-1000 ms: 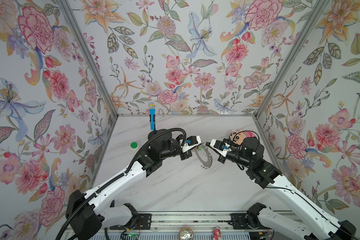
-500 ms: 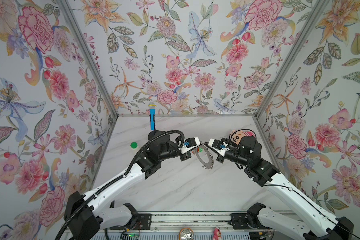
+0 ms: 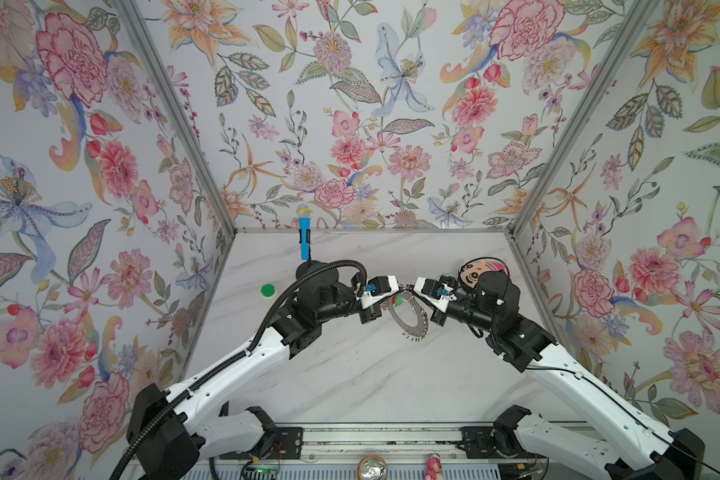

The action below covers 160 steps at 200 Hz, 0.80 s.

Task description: Remove the keys from the keyring

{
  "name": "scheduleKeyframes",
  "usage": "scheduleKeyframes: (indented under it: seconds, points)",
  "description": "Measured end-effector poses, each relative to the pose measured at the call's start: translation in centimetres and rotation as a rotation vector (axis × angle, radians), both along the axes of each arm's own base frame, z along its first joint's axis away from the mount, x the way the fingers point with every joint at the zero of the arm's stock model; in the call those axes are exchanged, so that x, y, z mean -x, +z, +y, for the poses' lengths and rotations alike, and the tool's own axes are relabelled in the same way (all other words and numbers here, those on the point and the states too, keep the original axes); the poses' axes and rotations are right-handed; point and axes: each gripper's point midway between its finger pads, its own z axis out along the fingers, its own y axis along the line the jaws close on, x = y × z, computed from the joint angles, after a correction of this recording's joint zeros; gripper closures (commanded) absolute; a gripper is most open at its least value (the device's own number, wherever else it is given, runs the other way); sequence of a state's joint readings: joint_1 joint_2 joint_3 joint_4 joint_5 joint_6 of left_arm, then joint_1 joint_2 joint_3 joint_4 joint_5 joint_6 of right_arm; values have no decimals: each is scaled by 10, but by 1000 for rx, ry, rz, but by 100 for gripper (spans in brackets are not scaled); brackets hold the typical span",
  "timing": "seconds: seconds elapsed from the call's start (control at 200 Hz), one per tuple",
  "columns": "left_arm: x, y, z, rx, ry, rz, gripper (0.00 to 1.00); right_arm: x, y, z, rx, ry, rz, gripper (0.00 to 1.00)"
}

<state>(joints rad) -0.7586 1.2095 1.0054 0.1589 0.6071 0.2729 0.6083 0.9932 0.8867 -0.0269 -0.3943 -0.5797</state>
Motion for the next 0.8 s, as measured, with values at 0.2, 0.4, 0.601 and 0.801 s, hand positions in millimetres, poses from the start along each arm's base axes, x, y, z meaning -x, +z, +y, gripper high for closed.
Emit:
scheduleKeyframes:
  seconds: [0.2, 0.4, 0.601, 0.801]
  points:
    - [5, 4, 1, 10, -17, -8, 100, 4, 4, 3, -7, 31, 2, 100]
    - [7, 6, 1, 12, -26, -18, 100, 6, 4, 9, -4, 55, 13, 100]
    - [9, 6, 1, 6, -37, -36, 100, 7, 3, 9, -2, 57, 17, 100]
    - [10, 6, 1, -6, -48, -75, 100, 10, 9, 0, -13, 53, 11, 100]
